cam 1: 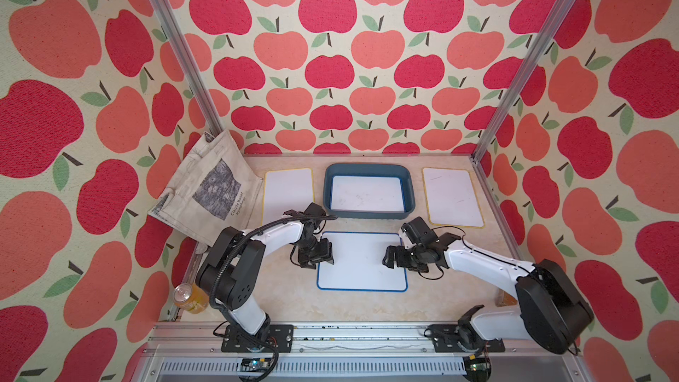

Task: Put the whiteboard into the storage box
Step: Pick up the whiteboard at the center of the board.

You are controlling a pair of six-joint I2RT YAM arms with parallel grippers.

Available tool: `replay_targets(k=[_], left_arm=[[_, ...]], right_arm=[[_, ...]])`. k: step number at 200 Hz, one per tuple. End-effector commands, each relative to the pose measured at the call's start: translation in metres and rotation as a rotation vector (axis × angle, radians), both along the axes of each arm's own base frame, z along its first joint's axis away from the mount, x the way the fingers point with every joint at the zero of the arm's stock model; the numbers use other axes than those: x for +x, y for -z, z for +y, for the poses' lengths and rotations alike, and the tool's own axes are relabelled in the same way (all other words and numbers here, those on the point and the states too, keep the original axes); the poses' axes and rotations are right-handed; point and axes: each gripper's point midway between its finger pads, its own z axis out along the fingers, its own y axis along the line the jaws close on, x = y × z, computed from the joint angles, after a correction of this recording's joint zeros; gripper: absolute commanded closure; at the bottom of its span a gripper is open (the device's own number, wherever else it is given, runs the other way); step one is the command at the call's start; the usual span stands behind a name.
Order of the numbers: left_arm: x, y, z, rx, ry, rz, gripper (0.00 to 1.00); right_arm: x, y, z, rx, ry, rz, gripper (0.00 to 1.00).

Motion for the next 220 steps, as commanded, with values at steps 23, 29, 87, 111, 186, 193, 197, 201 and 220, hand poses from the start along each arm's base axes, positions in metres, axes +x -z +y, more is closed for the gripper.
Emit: replay_targets(k=[23, 29, 87, 111, 186, 193, 197, 201, 220], left_arm=[[-0.018, 0.032, -0.037, -0.133, 0.101, 0.051, 0.31], [-0.021, 0.031, -0.041, -0.173, 0.092, 0.063, 0.31], [-0.031, 0.013, -0.051, -0.412, 0.032, 0.080, 0.31], [-0.024, 0.008, -0.045, -0.444, -0.017, 0.034, 0.30], [-0.015, 0.023, -0.031, -0.396, -0.168, -0.017, 0.30], [-0.014, 0.022, -0.031, -0.400, -0.170, -0.018, 0.31], [-0.014, 0.021, -0.031, -0.401, -0.169, -0.019, 0.31], [-0.014, 0.021, -0.030, -0.394, -0.169, -0.019, 0.32], [-0.016, 0.015, -0.022, -0.348, -0.151, -0.037, 0.32]], right_arm=[[-0.032, 0.036, -0.007, 0.027, 0.025, 0.115, 0.01], [-0.034, 0.038, -0.005, 0.039, 0.024, 0.119, 0.01], [-0.054, 0.046, 0.020, 0.164, 0.011, 0.162, 0.01], [-0.060, 0.038, 0.028, 0.205, -0.001, 0.158, 0.01], [-0.079, 0.014, 0.053, 0.259, -0.053, 0.134, 0.01], [-0.079, 0.012, 0.053, 0.253, -0.061, 0.128, 0.01], [-0.079, 0.011, 0.053, 0.248, -0.062, 0.123, 0.01], [-0.079, 0.011, 0.051, 0.238, -0.064, 0.123, 0.01], [-0.077, 0.014, 0.040, 0.185, -0.059, 0.113, 0.01]])
